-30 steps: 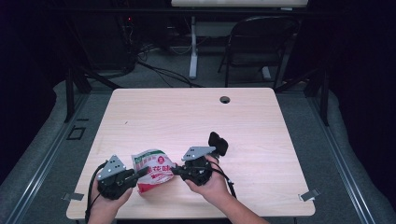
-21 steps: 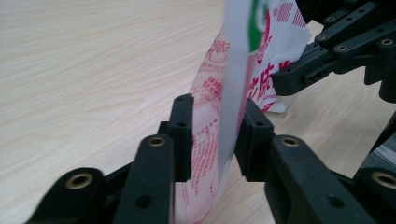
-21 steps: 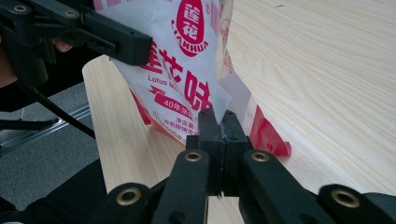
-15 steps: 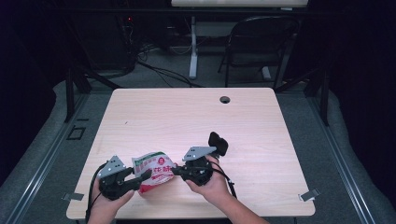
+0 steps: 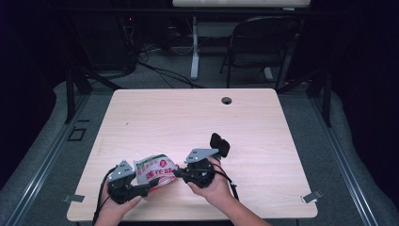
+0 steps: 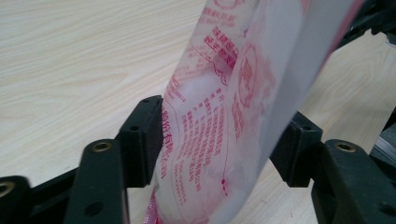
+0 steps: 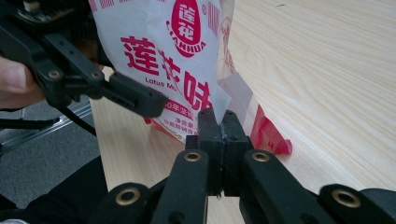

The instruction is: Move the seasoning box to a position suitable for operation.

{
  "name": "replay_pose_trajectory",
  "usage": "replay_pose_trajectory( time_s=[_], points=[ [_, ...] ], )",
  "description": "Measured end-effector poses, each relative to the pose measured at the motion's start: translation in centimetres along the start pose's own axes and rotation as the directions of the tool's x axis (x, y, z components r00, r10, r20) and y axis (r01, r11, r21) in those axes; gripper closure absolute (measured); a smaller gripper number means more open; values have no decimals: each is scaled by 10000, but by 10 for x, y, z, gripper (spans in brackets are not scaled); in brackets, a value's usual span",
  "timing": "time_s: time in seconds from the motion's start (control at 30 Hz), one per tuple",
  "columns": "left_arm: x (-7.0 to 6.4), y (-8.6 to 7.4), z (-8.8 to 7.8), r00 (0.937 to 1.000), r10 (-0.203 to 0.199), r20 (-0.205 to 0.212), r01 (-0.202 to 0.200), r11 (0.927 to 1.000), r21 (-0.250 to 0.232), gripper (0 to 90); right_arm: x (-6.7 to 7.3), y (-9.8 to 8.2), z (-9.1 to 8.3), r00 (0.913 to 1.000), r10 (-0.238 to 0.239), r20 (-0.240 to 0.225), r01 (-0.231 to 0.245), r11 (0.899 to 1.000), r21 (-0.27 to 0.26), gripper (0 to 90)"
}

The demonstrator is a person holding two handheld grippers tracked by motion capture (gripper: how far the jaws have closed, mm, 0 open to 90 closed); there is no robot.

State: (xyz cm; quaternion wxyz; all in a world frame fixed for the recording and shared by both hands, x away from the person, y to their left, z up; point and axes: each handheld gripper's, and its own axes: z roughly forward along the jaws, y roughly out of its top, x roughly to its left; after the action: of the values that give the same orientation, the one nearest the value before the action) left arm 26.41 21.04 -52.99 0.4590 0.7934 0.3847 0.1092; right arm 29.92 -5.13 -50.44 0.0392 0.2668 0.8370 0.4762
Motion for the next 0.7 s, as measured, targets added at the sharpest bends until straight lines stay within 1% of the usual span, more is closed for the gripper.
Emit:
replay_pose_trajectory(
  time_s=[0.07, 0.1, 0.2, 0.4, 0.43, 0.7],
  points=[
    [0, -3, 4, 10000, -21, 56, 21, 9999, 133, 399, 0, 0, 0, 10000, 31, -23, -31, 10000, -11, 900],
    [1, -4, 5, 10000, 54, 39, -55, 9997, 229, 393, 0, 0, 0, 10000, 30, -29, -30, 10000, -15, 900],
    [2, -7, 9, 10000, -45, 70, 43, 9997, 247, 391, 0, -1, 0, 10000, 31, -35, -31, 10000, -7, 900],
    [5, -12, 14, 10000, -10, 30, 9, 9994, 354, 390, 0, -2, -1, 10000, 24, -78, -24, 10000, 16, 899],
    [5, -12, 14, 10000, -78, 54, 76, 9992, 402, 391, -1, -3, -1, 10000, 22, -91, -22, 10000, 25, 899],
    [7, -16, 14, 9991, -358, 245, 354, 9992, 177, 392, -1, -4, -1, 9999, 75, -139, -75, 10000, 1, 899]
  ],
)
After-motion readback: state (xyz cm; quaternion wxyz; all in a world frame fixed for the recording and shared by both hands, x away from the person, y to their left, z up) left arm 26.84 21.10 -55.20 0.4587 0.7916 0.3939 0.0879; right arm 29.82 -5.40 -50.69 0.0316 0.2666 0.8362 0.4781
